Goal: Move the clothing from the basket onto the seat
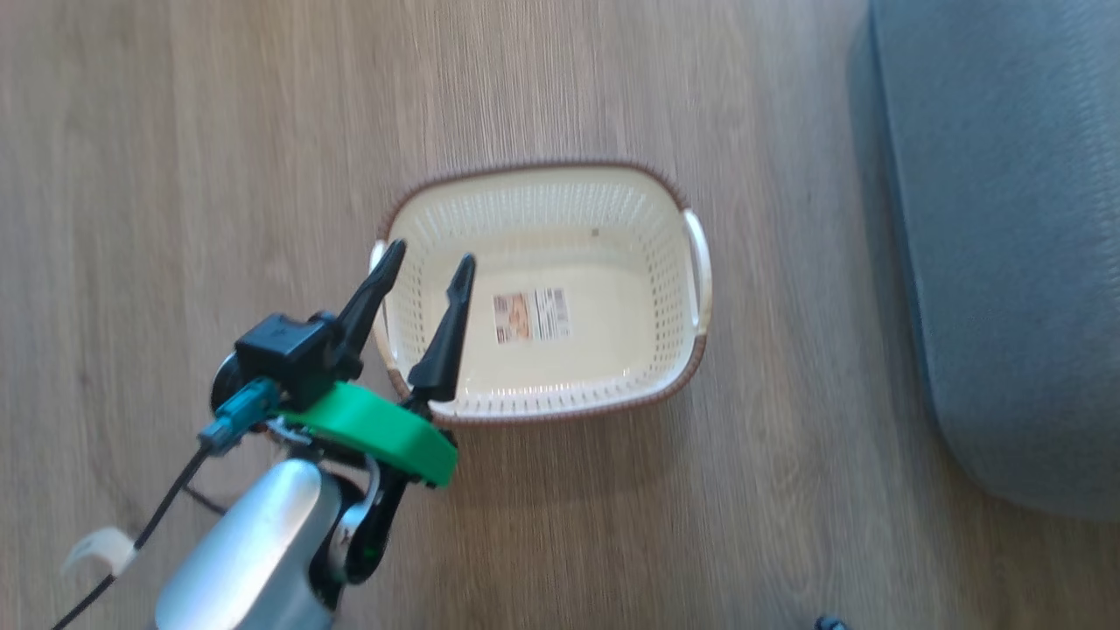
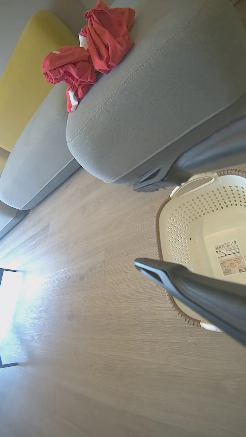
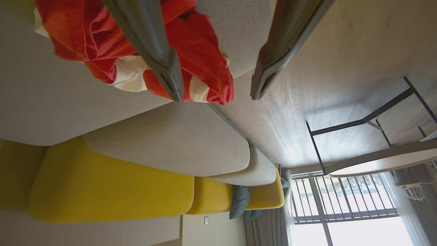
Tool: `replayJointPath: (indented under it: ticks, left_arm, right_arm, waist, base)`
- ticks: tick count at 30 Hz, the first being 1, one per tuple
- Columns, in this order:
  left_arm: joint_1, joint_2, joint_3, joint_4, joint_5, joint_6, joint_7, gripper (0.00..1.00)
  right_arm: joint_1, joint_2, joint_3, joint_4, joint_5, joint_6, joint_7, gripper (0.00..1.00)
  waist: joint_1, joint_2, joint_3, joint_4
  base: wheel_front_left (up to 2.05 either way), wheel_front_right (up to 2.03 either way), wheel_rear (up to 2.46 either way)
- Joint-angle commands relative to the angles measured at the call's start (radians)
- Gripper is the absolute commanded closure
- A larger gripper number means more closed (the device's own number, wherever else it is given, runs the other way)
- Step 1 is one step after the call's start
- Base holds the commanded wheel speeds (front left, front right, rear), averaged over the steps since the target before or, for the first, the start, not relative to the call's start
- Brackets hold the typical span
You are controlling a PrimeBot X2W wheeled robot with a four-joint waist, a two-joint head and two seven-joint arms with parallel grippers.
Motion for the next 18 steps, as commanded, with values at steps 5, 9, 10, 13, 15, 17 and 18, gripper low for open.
replayJointPath:
  ticks: [5, 9, 10, 13, 15, 17, 18]
  left_arm:
    - [0.066, 0.002, 0.110, -0.029, -0.006, 0.004, -0.009, 0.00]
    - [0.122, -0.010, 0.167, -0.029, 0.006, 0.002, -0.009, 0.00]
    - [0.132, -0.012, 0.180, -0.026, 0.009, 0.001, -0.009, 0.00]
    - [0.158, -0.015, 0.220, -0.013, 0.021, -0.006, -0.009, 0.00]
    - [0.175, -0.013, 0.245, -0.003, 0.033, -0.008, -0.009, 0.00]
    - [0.192, -0.014, 0.272, 0.006, 0.039, -0.008, -0.009, 0.00]
    - [0.201, -0.013, 0.285, 0.012, 0.043, -0.009, -0.009, 0.00]
  right_arm:
    - [0.183, 0.040, 0.039, -0.255, -0.035, 0.007, 0.028, 0.00]
    - [0.311, 0.094, 0.055, -0.397, -0.080, 0.007, 0.059, 0.00]
    - [0.344, 0.107, 0.061, -0.429, -0.091, 0.007, 0.069, 0.00]
    - [0.441, 0.152, 0.078, -0.506, -0.113, 0.007, 0.091, 0.00]
    - [0.499, 0.178, 0.095, -0.542, -0.130, 0.007, 0.095, 0.00]
    - [0.548, 0.208, 0.121, -0.565, -0.140, 0.007, 0.092, 0.00]
    - [0.569, 0.222, 0.135, -0.570, -0.146, 0.007, 0.087, 0.00]
  waist:
    - [0.0001, 0.0000, -0.164, 0.025]
    - [0.0001, 0.0000, -0.225, 0.067]
    - [0.0001, 0.0000, -0.237, 0.078]
    - [0.0001, 0.0000, -0.272, 0.105]
    - [0.0001, 0.0000, -0.290, 0.117]
    - [0.0001, 0.0000, -0.304, 0.127]
    - [0.0001, 0.0000, -0.312, 0.130]
  base:
    - [0.00, 0.00, 0.00]
    - [0.00, 0.00, 0.00]
    - [0.00, 0.00, 0.00]
    - [0.00, 0.00, 0.00]
    - [0.00, 0.00, 0.00]
    - [0.00, 0.00, 0.00]
    - [0.00, 0.00, 0.00]
